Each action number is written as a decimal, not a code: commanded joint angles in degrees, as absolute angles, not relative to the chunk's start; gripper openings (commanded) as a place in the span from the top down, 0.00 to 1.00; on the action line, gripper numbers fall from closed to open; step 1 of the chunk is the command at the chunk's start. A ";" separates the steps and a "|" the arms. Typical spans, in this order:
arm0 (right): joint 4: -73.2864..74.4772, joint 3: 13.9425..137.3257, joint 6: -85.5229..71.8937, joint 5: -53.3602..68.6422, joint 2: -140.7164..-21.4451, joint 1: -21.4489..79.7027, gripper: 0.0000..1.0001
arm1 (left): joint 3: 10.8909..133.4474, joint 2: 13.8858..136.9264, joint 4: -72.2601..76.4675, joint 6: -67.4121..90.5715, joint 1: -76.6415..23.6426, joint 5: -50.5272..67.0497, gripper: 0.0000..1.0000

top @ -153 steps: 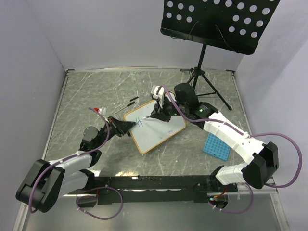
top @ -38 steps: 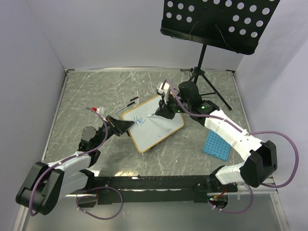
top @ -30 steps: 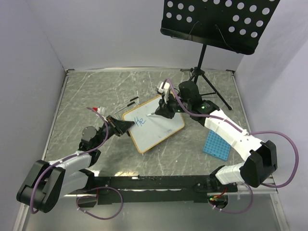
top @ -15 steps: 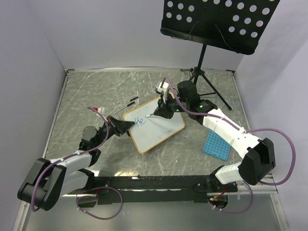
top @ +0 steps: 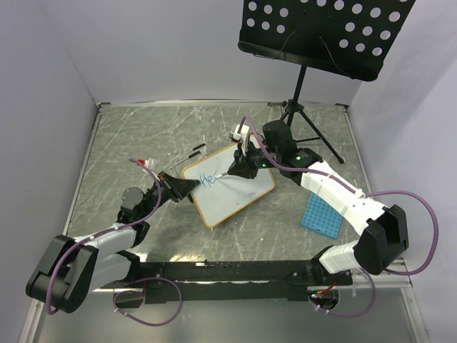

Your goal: Write a sentence on the whiteboard

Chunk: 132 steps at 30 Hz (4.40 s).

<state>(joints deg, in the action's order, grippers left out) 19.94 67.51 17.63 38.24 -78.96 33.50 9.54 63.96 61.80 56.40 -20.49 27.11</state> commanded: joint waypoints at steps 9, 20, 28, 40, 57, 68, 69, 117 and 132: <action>20.13 68.11 18.72 36.48 -78.40 33.58 1.00 | 10.99 60.73 68.64 56.95 -20.04 26.72 0.99; 18.99 69.96 17.49 34.10 -79.36 33.57 1.00 | 10.90 61.08 69.52 57.48 -20.04 27.86 0.99; 18.19 71.37 16.79 32.96 -79.63 33.49 1.00 | 10.72 62.31 70.49 57.75 -20.04 28.48 0.99; 17.75 72.07 16.26 33.04 -80.42 33.57 1.00 | 10.55 63.37 71.72 58.27 -20.04 29.09 0.99; 19.77 69.61 17.75 34.80 -79.72 33.57 1.00 | 10.90 61.96 70.14 57.83 -19.95 26.46 0.99; 20.56 68.29 18.46 34.89 -79.54 33.57 1.00 | 11.34 61.00 69.08 57.48 -19.51 25.93 0.99; 20.57 68.29 18.46 34.81 -79.54 33.49 1.00 | 11.34 61.00 69.08 57.48 -19.42 25.93 0.99; 18.19 71.01 15.82 37.09 -80.51 31.11 1.00 | 10.72 63.19 71.72 58.71 -18.37 30.15 0.99; 18.02 70.31 16.00 37.88 -79.98 31.20 1.00 | 10.63 62.84 71.10 58.36 -18.37 29.97 0.99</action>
<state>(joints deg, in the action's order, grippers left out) 19.73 68.90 16.29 36.51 -80.16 30.98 9.54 63.92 61.73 56.66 -18.46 29.21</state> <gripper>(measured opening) 0.187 0.061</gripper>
